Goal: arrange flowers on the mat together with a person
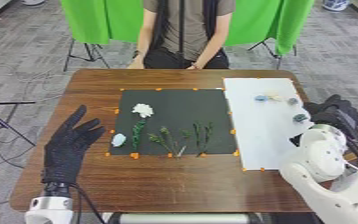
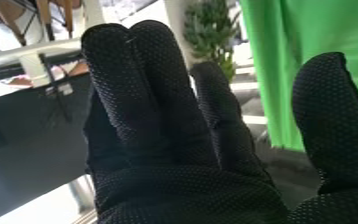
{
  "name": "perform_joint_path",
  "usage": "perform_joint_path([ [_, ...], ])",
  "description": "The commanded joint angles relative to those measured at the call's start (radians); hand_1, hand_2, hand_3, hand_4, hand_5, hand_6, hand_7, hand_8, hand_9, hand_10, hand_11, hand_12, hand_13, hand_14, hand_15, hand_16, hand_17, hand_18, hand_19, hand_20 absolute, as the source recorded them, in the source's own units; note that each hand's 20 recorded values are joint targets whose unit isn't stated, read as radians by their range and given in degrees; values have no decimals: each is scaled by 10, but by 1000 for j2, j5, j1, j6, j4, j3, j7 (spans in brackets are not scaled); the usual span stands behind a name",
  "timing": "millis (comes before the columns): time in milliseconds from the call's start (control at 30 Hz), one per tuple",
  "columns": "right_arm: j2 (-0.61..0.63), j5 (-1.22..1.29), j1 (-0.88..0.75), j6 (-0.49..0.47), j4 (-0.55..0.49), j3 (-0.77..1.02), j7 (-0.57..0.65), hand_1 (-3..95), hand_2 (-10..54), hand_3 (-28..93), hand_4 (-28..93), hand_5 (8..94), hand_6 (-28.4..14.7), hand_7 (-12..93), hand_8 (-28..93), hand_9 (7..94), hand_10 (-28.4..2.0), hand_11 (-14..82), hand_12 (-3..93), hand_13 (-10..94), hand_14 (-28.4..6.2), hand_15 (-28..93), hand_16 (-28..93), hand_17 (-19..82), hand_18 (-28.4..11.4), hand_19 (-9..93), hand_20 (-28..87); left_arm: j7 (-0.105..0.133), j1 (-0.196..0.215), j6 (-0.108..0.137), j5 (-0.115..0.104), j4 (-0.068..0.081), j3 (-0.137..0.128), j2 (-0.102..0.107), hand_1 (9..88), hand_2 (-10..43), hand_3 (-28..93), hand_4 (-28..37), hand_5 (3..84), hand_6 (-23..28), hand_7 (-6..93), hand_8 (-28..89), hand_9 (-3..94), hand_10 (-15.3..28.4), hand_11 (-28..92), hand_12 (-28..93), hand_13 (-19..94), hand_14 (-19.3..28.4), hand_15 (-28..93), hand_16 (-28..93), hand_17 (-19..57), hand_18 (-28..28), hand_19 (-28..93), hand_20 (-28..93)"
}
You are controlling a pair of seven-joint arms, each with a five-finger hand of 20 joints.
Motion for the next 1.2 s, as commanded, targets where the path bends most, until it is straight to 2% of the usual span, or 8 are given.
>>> perform_joint_path([
  [33,42,173,174,-49,149,-108,-66,285,17,661,-212,476,-60,97,-107,716,-221,253,164,664,-193,586,108,159,-284,713,119,10,-6,8,-5,-1,6,7,224,77,752,-264,343,71,115,-89,386,191,258,115,310,254,528,-88,-24,275,711,-43],
  [367,38,264,274,-120,299,-221,-84,291,2,669,-223,460,-46,100,-105,681,-234,186,142,650,-198,552,99,156,-284,692,106,4,-19,-2,-2,6,14,5,224,77,752,-263,343,70,117,-90,385,191,259,114,309,254,527,-88,-24,275,712,-51],
  [500,44,265,306,-207,342,-275,-134,303,-6,670,-227,464,-33,109,-107,669,-233,175,142,637,-197,541,99,151,-284,681,105,5,-26,-1,-3,10,15,7,225,77,752,-263,343,70,117,-90,384,191,258,113,308,255,528,-88,-24,275,713,-53],
  [700,36,278,344,-228,385,-343,-175,353,-55,704,-254,465,6,138,-120,607,-217,154,144,589,-192,507,95,135,-284,587,141,-4,-24,-1,-6,19,15,-3,225,77,752,-263,342,71,118,-91,386,191,260,114,308,254,527,-88,-25,274,713,-56],
  [767,34,272,347,-206,399,-360,-182,383,-66,709,-266,500,12,153,-131,627,-201,158,143,605,-180,493,98,142,-284,582,145,-8,-27,-5,-4,21,17,-5,225,77,753,-263,342,71,118,-91,386,191,260,114,309,254,528,-88,-25,274,713,-57],
  [933,37,199,339,-114,432,-409,-201,491,-94,690,-281,630,29,190,-105,744,-131,178,162,712,-105,453,150,197,-263,642,155,-4,-27,-3,-7,21,19,-1,225,78,752,-262,343,71,119,-91,384,191,259,113,308,255,528,-89,-25,274,712,-59],
  [1100,32,150,325,-57,437,-417,-200,613,-95,596,-281,744,35,236,-48,905,-53,89,335,808,-25,432,288,254,-196,687,146,-2,-23,-1,-7,19,17,-1,224,77,753,-262,343,71,118,-91,384,191,259,114,308,254,528,-88,-26,273,712,-60],
  [1200,36,113,318,-24,419,-416,-194,629,-95,598,-282,788,37,268,-37,932,-41,106,357,837,-14,436,299,272,-176,710,146,-3,-20,-1,-8,20,15,-2,225,77,752,-263,343,71,117,-91,385,191,260,114,307,255,528,-88,-26,273,712,-60],
])
